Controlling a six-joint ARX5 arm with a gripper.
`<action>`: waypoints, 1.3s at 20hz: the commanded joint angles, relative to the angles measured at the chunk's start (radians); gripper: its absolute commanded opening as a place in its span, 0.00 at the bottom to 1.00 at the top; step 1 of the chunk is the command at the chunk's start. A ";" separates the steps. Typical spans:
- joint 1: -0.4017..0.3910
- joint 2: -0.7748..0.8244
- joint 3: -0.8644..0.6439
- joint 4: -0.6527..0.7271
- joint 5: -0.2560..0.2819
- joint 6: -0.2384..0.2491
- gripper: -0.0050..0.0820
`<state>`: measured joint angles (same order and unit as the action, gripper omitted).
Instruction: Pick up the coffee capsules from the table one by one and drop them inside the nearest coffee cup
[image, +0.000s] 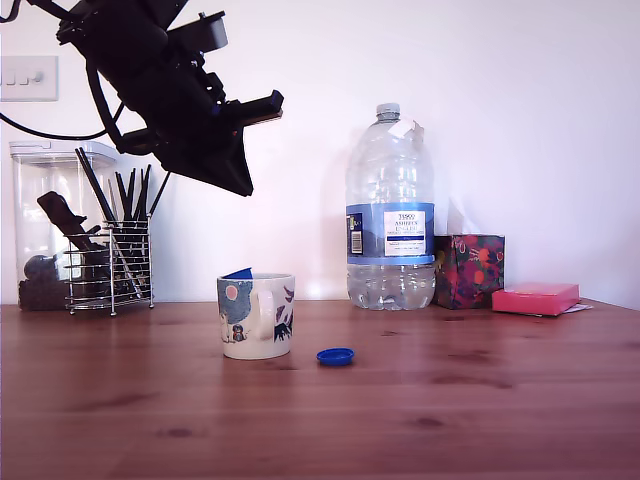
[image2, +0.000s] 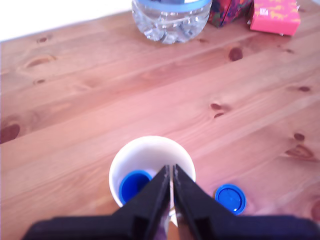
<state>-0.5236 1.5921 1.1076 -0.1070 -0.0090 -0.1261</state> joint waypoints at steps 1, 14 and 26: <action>-0.003 -0.029 -0.016 -0.001 0.002 0.008 0.03; 0.187 -0.499 -0.519 0.192 0.185 -0.005 0.03; 0.347 -1.104 -0.889 0.182 0.221 -0.051 0.03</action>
<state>-0.1818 0.5102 0.2459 0.0700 0.2085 -0.1677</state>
